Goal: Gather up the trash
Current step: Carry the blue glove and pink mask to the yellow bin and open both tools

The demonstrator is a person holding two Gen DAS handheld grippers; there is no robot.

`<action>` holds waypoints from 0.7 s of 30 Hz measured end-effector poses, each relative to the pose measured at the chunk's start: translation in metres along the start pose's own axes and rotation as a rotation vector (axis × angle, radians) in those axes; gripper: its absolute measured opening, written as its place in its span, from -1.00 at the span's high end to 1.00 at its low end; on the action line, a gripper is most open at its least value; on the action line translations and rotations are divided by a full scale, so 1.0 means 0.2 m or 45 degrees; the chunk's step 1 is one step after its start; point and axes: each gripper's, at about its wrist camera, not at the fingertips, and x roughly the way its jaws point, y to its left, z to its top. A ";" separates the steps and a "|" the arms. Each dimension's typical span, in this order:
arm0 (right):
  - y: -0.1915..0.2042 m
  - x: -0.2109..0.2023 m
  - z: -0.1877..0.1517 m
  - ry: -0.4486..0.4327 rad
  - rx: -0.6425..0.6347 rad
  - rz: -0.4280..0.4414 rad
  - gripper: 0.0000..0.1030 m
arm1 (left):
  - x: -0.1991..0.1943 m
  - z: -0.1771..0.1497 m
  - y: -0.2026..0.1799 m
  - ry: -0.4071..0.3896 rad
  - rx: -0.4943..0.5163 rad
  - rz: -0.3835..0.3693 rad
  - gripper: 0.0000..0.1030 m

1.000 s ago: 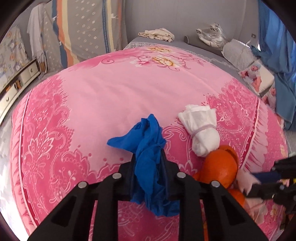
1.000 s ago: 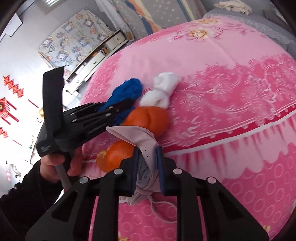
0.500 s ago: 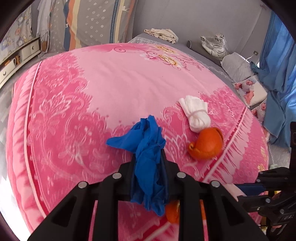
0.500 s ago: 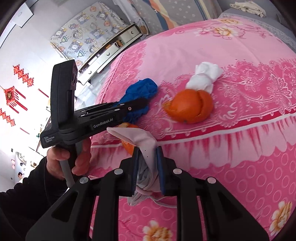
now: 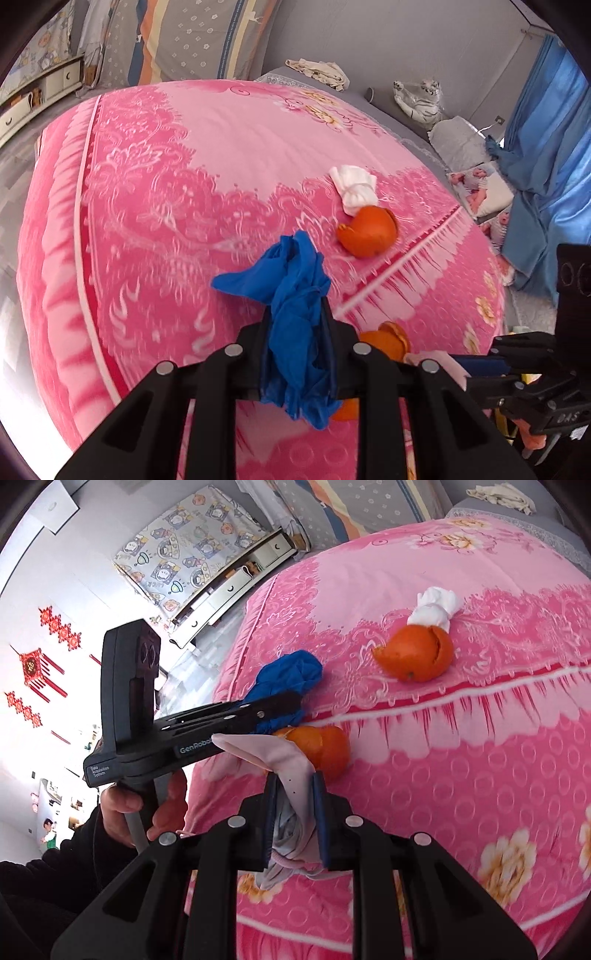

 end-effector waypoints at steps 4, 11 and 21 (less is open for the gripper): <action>0.01 -0.10 -0.08 -0.050 0.017 0.010 0.66 | -0.09 -0.04 0.03 -0.044 -0.021 -0.002 0.60; -0.01 -0.29 -0.17 -0.149 0.048 0.000 0.66 | -0.26 -0.05 0.03 -0.127 -0.036 0.003 0.60; -0.03 -0.70 -0.26 -0.398 0.074 -0.012 0.66 | -0.59 -0.04 -0.24 -0.340 0.122 0.029 0.60</action>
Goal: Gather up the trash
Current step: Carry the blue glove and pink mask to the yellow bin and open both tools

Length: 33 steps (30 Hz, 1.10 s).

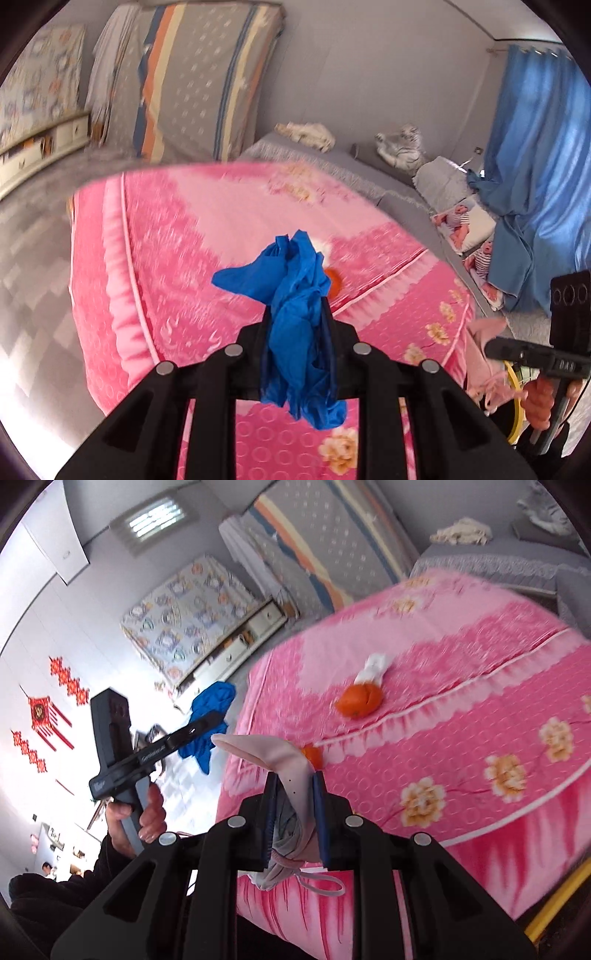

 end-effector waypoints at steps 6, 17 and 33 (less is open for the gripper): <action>-0.04 -0.25 0.02 -0.145 0.012 -0.056 0.66 | -0.13 0.05 -0.29 -0.085 0.148 -0.017 0.59; -0.15 -0.65 -0.01 -0.376 0.036 -0.188 0.66 | -0.19 0.05 -0.83 -0.121 0.354 -0.208 0.59; -0.40 -1.04 -0.19 -0.574 0.184 -0.399 0.66 | -0.18 -0.02 -1.37 -0.148 0.583 -0.421 0.59</action>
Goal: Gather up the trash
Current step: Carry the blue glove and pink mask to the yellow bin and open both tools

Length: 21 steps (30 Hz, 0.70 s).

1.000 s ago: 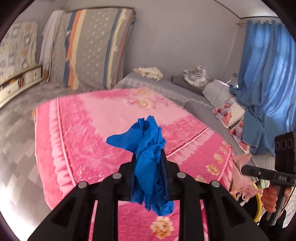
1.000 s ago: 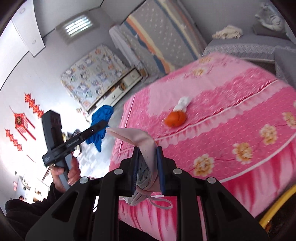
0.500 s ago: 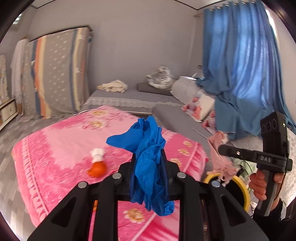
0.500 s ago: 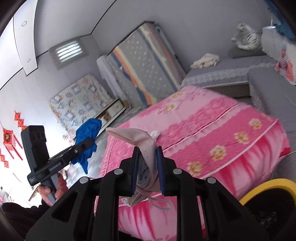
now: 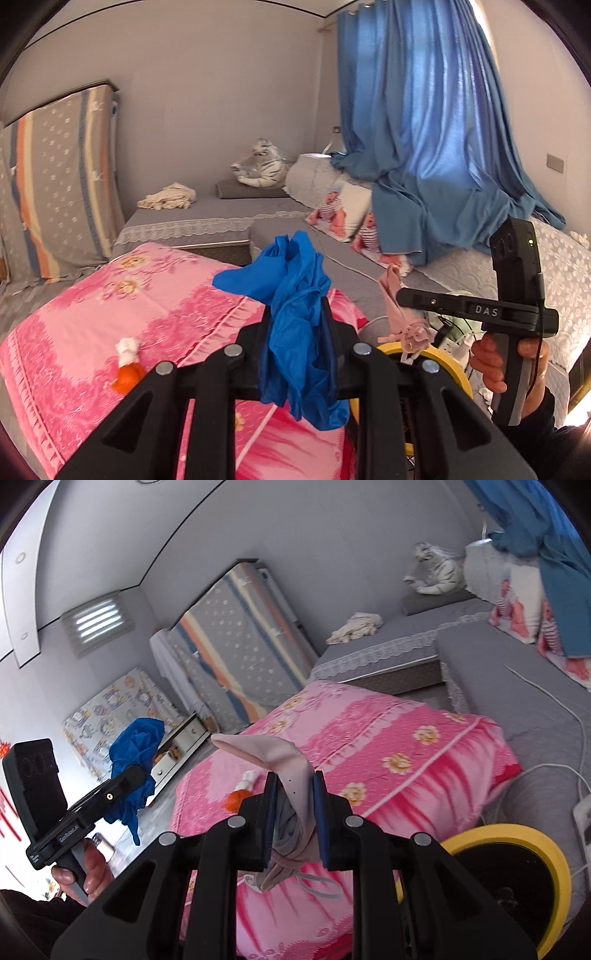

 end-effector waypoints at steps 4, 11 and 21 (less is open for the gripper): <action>-0.08 -0.05 -0.02 -0.018 0.030 -0.045 0.66 | 0.07 0.02 -0.06 0.015 0.026 -0.046 0.59; -0.23 -0.15 -0.08 -0.059 0.115 -0.156 0.65 | 0.19 0.01 -0.19 0.047 0.065 -0.132 0.59; -0.45 -0.27 -0.20 -0.084 0.239 -0.289 0.65 | 0.35 0.00 -0.38 0.098 0.109 -0.235 0.59</action>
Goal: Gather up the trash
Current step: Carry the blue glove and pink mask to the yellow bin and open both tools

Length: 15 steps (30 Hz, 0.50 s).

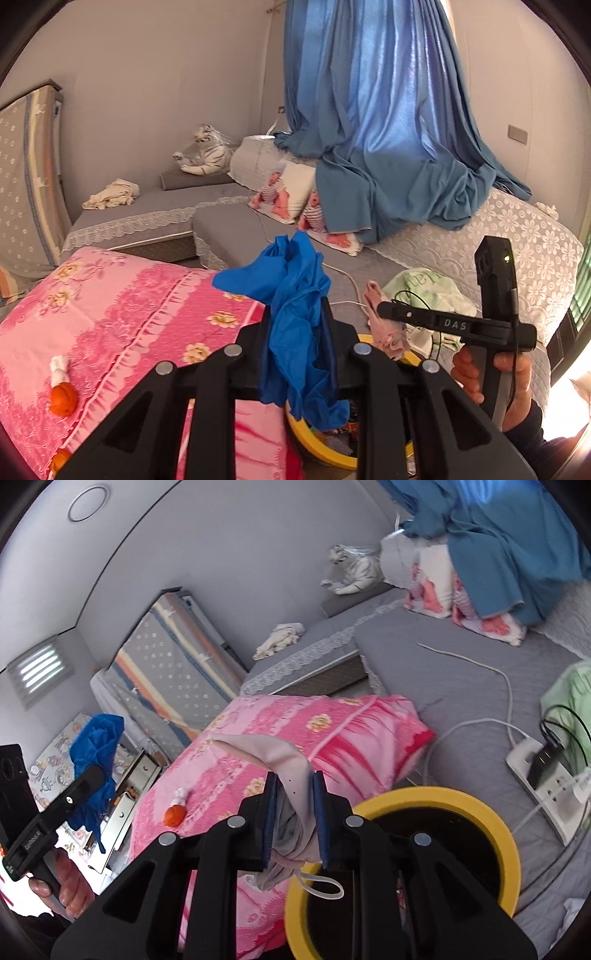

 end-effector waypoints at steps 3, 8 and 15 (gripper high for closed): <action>-0.07 0.00 -0.02 0.001 0.022 -0.047 0.65 | 0.07 -0.01 -0.05 0.027 0.015 -0.027 0.59; -0.20 0.01 -0.05 0.006 0.077 -0.118 0.65 | 0.22 -0.03 -0.11 0.086 0.023 -0.075 0.59; -0.33 0.02 -0.09 0.022 0.141 -0.181 0.65 | 0.39 -0.10 -0.16 0.169 0.029 -0.114 0.59</action>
